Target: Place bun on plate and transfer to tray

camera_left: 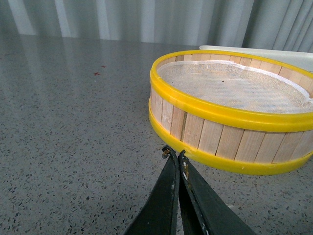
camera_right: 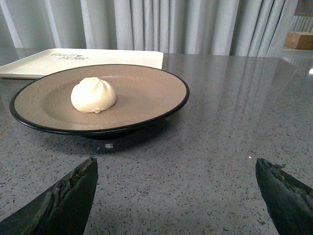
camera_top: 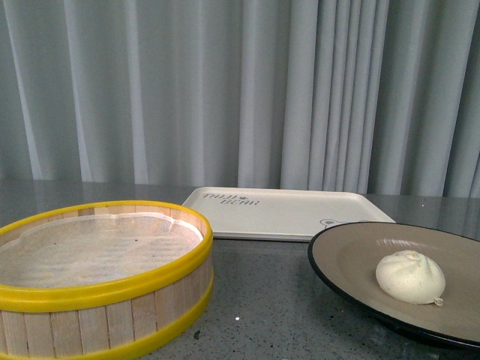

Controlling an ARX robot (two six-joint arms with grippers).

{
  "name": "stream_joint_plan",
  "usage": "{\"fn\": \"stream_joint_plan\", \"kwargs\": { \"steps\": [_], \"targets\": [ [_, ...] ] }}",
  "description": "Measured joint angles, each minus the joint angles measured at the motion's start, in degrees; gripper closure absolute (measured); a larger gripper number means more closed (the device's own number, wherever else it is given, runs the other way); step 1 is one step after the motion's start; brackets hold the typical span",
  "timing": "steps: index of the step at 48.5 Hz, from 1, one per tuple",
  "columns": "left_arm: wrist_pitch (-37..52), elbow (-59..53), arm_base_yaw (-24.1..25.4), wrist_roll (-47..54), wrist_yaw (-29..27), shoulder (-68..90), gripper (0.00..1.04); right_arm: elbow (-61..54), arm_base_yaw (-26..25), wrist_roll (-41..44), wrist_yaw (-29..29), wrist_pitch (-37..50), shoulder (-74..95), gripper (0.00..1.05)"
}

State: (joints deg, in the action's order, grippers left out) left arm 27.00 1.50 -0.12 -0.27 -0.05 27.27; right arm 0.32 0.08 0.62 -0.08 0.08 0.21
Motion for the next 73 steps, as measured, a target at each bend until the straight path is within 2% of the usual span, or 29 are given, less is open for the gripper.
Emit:
{"fn": "stream_joint_plan", "kwargs": {
  "steps": [14,39,44,52,64,73],
  "targets": [
    [-8.1,0.0,0.0,0.0,0.0,-8.5,1.01,0.0,0.0,0.0,0.0,0.0,0.0,0.08],
    [-16.8,0.0,0.0,0.0,0.0,-17.2,1.01,0.0,0.0,0.0,0.0,0.0,0.0,0.08],
    [-26.6,0.0,0.0,0.0,0.0,-25.6,1.01,0.0,0.0,0.0,0.0,0.0,0.0,0.08],
    [-27.0,0.0,0.0,0.0,0.0,-27.0,1.01,0.0,0.0,0.0,0.0,0.0,0.0,0.08],
    [-27.0,0.0,0.0,0.0,0.0,-27.0,0.66,0.0,0.0,0.0,0.0,0.0,0.0,0.08],
    [-27.0,0.0,0.0,0.0,0.0,-27.0,0.29,0.0,0.0,0.0,0.0,0.0,0.0,0.08]
  ]
}}
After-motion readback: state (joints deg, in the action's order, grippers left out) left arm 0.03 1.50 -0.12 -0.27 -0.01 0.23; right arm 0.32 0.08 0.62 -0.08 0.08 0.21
